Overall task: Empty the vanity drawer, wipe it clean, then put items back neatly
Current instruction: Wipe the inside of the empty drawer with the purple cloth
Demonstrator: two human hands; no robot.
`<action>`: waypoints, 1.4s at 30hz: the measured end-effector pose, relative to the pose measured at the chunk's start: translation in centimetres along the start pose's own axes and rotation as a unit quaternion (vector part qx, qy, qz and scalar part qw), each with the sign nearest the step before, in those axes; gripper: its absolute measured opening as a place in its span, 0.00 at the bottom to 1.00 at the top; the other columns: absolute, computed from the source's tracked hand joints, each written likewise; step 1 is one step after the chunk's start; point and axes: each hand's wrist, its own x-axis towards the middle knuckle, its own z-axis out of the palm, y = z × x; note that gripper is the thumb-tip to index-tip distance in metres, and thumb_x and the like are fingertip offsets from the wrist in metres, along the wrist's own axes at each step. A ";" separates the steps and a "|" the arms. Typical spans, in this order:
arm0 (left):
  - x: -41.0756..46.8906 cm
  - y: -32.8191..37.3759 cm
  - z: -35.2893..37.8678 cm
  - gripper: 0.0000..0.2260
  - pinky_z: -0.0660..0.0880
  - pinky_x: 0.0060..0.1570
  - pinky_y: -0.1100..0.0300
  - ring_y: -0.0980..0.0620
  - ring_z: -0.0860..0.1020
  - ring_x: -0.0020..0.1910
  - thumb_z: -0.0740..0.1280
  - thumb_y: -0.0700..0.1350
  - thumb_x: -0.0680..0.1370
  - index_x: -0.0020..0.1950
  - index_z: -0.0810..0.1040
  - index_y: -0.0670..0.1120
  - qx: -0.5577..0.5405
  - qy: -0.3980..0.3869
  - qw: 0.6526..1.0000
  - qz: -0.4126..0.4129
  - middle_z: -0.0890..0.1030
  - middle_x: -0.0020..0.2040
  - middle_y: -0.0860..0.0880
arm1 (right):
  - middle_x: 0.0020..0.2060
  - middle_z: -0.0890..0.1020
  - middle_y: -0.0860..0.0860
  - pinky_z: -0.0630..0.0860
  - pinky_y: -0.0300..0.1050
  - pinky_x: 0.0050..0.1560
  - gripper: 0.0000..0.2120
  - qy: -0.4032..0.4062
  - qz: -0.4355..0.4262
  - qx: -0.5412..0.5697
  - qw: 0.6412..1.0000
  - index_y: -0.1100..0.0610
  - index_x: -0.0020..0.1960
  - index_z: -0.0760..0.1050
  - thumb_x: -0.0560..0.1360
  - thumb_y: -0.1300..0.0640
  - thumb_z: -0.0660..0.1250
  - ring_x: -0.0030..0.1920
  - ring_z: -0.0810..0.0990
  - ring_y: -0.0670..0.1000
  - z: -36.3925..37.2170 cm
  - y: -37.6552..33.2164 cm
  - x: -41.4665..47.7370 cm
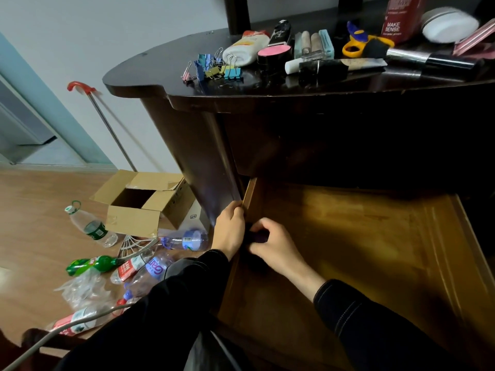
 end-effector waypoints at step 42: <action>-4.2 -2.0 -1.7 0.13 0.73 0.62 0.44 0.47 0.78 0.53 0.56 0.49 0.86 0.56 0.78 0.45 0.023 -0.014 1.000 0.016 0.81 0.51 0.44 | 0.46 0.79 0.47 0.74 0.40 0.41 0.11 -0.084 -0.045 -0.093 0.991 0.51 0.48 0.75 0.69 0.57 0.75 0.47 0.78 0.49 0.1 -0.4 -1.9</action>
